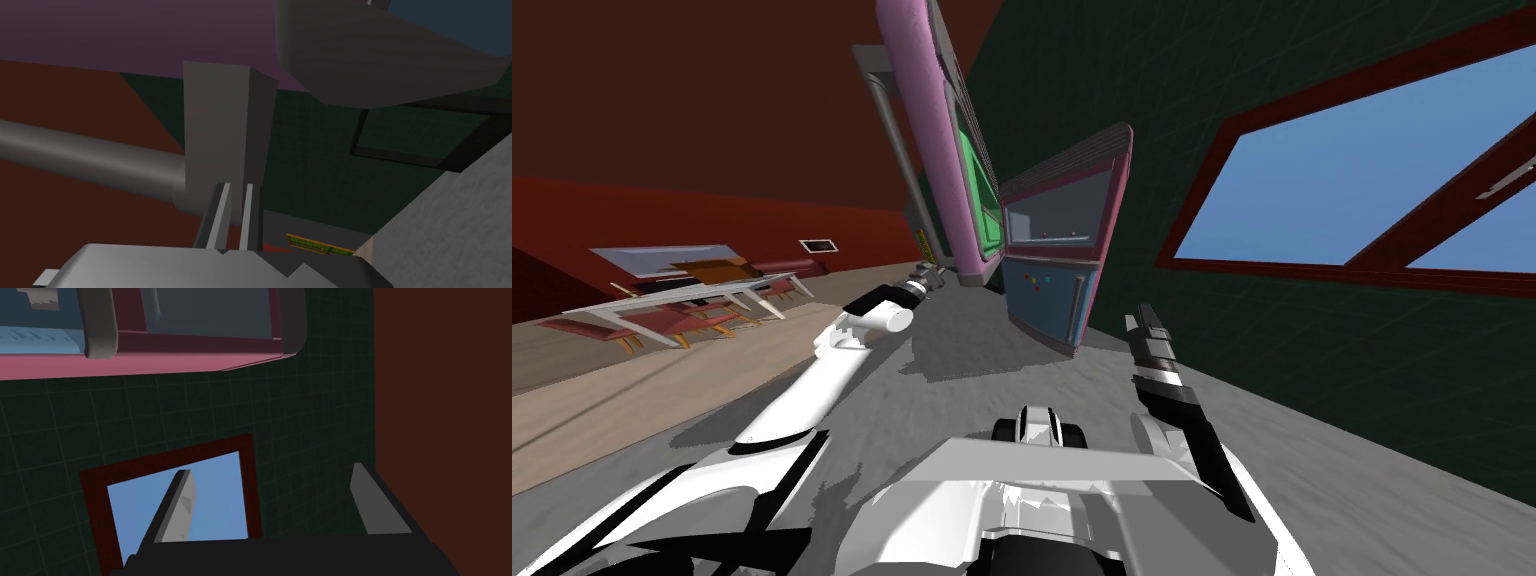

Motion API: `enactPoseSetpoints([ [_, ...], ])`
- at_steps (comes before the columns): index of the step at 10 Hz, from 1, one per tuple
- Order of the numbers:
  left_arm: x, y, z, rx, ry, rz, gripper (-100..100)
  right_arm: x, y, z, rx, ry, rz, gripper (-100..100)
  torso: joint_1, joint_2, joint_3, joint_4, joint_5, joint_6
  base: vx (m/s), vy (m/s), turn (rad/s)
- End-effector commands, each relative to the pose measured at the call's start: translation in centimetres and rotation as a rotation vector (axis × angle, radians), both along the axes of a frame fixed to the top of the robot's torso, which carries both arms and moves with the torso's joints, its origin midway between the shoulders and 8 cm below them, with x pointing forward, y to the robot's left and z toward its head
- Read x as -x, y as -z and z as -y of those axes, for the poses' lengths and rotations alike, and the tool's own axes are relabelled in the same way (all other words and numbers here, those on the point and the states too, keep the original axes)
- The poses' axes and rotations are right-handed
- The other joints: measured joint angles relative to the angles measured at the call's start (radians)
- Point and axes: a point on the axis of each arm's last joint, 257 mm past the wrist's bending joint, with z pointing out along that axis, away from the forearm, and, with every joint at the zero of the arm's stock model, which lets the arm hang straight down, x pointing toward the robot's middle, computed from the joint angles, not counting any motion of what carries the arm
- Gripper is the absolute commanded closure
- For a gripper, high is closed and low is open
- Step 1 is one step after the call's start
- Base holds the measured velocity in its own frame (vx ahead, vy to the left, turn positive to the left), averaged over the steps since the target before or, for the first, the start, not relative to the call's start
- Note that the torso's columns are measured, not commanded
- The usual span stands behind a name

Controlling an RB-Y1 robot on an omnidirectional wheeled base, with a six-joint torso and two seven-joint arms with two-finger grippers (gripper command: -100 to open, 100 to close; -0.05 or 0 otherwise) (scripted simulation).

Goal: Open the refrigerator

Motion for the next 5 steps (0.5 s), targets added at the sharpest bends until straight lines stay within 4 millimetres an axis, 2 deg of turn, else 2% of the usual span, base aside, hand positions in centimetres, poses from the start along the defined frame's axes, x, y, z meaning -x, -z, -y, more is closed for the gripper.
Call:
enactPoseSetpoints([
  [1, 0.2, 0.0, 1.3, -0.001, 0.028, 0.001, 100, 0.0, 0.0, 0.0, 0.0, 0.0, 0.0, 0, 0.004, -0.001, -0.001, 0.001, -0.002, 0.003, 0.011, 0.264, -0.027],
  [2, 0.4, -0.1, 2.5, -0.003, 0.057, 0.002, 100, 0.0, 0.0, 0.0, 0.0, 0.0, 0.0, 0, 0.01, -0.001, -0.002, 0.002, -0.001, 0.004, 0.006, 0.308, -0.077],
  [3, 0.4, -0.1, 2.5, -0.003, 0.057, 0.002, 100, 0.0, 0.0, 0.0, 0.0, 0.0, 0.0, 0, 0.013, -0.002, -0.004, 0.002, -0.001, 0.006, 0.049, 0.296, -0.053],
  [4, 0.6, -0.1, 3.8, -0.003, 0.085, 0.002, 100, 0.0, 0.0, 0.0, 0.0, 0.0, 0.0, 0, 0.01, -0.006, -0.006, 0.002, -0.002, 0.006, 0.035, 0.292, -0.065],
  [5, 0.6, -0.1, 3.8, -0.003, 0.085, 0.002, 100, 0.0, 0.0, 0.0, 0.0, 0.0, 0.0, 0, 0.006, -0.006, -0.006, 0.001, -0.003, 0.008, 0.064, 0.31, -0.027],
])
